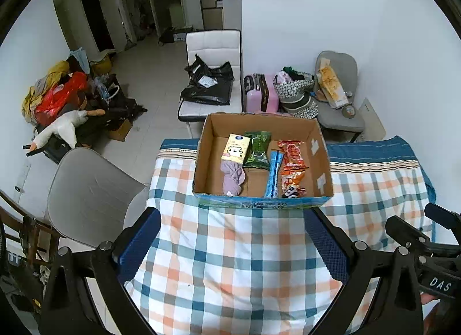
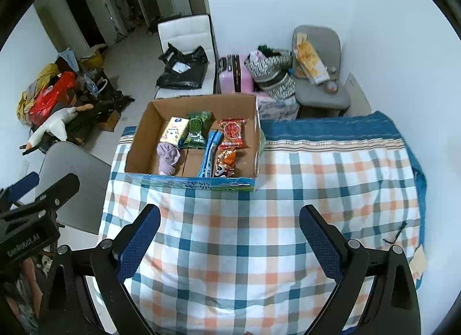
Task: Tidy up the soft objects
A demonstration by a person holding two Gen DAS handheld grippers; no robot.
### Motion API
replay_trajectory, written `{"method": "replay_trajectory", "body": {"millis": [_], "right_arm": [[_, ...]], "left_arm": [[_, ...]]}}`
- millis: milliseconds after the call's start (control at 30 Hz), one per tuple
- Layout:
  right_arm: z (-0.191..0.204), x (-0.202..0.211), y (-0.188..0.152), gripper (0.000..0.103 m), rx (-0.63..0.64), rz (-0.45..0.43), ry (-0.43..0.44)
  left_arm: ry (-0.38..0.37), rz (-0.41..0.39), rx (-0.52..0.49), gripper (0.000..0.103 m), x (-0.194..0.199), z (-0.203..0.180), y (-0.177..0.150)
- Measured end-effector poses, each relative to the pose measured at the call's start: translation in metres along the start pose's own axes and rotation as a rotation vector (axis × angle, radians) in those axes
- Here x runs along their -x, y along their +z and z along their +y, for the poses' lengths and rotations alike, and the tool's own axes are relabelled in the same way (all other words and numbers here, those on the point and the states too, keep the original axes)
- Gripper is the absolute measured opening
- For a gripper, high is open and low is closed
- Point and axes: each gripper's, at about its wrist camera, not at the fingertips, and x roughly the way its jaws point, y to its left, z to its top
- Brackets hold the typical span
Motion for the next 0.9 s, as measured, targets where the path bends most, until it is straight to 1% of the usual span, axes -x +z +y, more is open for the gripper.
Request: {"method": "replay_trajectory", "body": {"millis": [200, 433, 633, 900], "right_arm": [[0.004, 0.052, -0.021, 0.099, 0.022, -0.049, 0.007], [0.008, 0.094, -0.033, 0.099, 0.032, -0.104, 0.009], [0.01, 0.11, -0.028, 0.099, 0.038, -0.147, -0.011], [0.011, 0.114, -0.021, 0.099, 0.026, -0.16, -0.023]], "left_arm": [[-0.011, -0.041, 0.004, 0.102, 0.046, 0.001, -0.01], [-0.013, -0.091, 0.001, 0.102, 0.087, 0.001, -0.016], [-0.013, -0.125, 0.015, 0.102, 0.106, 0.004, -0.015], [0.007, -0.14, 0.025, 0.102, 0.106, 0.005, -0.012]]}}
